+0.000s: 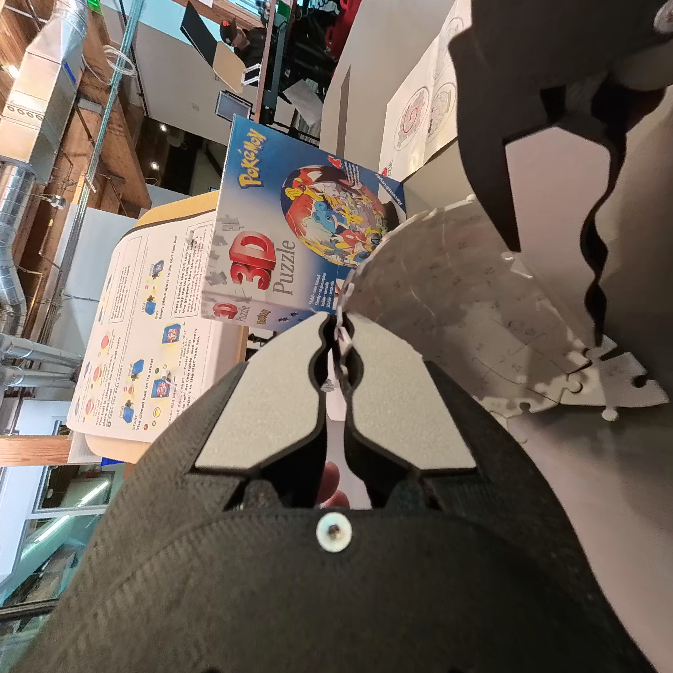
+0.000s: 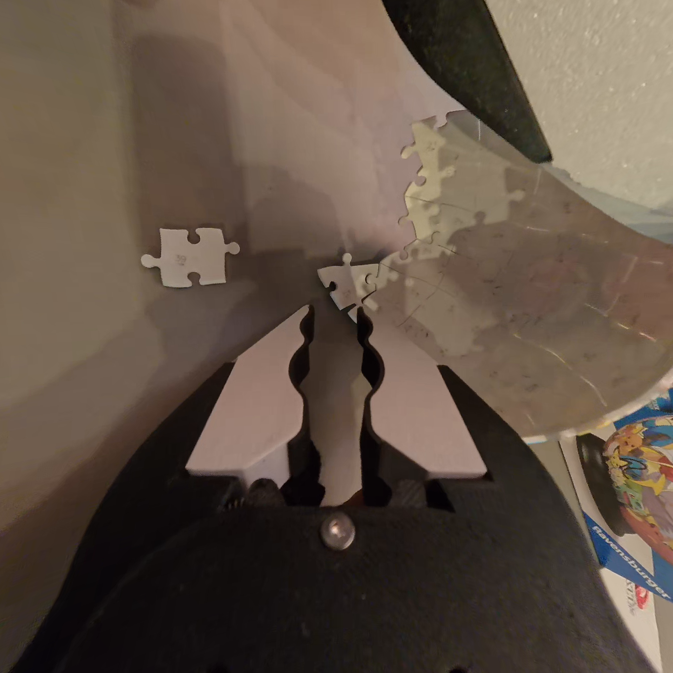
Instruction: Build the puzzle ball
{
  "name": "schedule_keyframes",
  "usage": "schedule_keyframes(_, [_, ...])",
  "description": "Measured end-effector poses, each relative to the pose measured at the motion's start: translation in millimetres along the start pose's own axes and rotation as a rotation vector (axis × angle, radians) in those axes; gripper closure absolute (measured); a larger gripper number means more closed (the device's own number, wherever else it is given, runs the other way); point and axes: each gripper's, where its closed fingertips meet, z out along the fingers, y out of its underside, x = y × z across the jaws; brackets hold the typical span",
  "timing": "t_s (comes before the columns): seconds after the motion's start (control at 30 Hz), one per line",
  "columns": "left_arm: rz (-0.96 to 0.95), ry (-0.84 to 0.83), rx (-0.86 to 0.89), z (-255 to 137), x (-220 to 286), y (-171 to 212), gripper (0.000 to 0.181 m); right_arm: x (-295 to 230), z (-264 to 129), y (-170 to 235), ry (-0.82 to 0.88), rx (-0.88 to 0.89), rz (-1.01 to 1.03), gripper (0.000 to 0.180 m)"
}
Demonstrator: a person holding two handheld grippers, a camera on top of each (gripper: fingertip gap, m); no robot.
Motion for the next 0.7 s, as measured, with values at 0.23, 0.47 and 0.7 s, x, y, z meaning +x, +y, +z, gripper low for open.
schedule_keyframes(0.23, [0.018,0.011,0.031,1.3,0.1,-1.3,0.177,-0.8,1.4,-1.1,-0.002,0.004,0.024,0.161])
schedule_keyframes(0.47, [0.03,0.02,0.064,1.8,0.7,-2.3,0.177,1.0,2.5,-1.5,0.013,0.002,0.059,0.161])
schedule_keyframes(0.7, [0.024,0.013,0.088,0.7,1.3,-2.9,0.177,3.5,5.1,-2.0,0.042,-0.012,0.077,0.164])
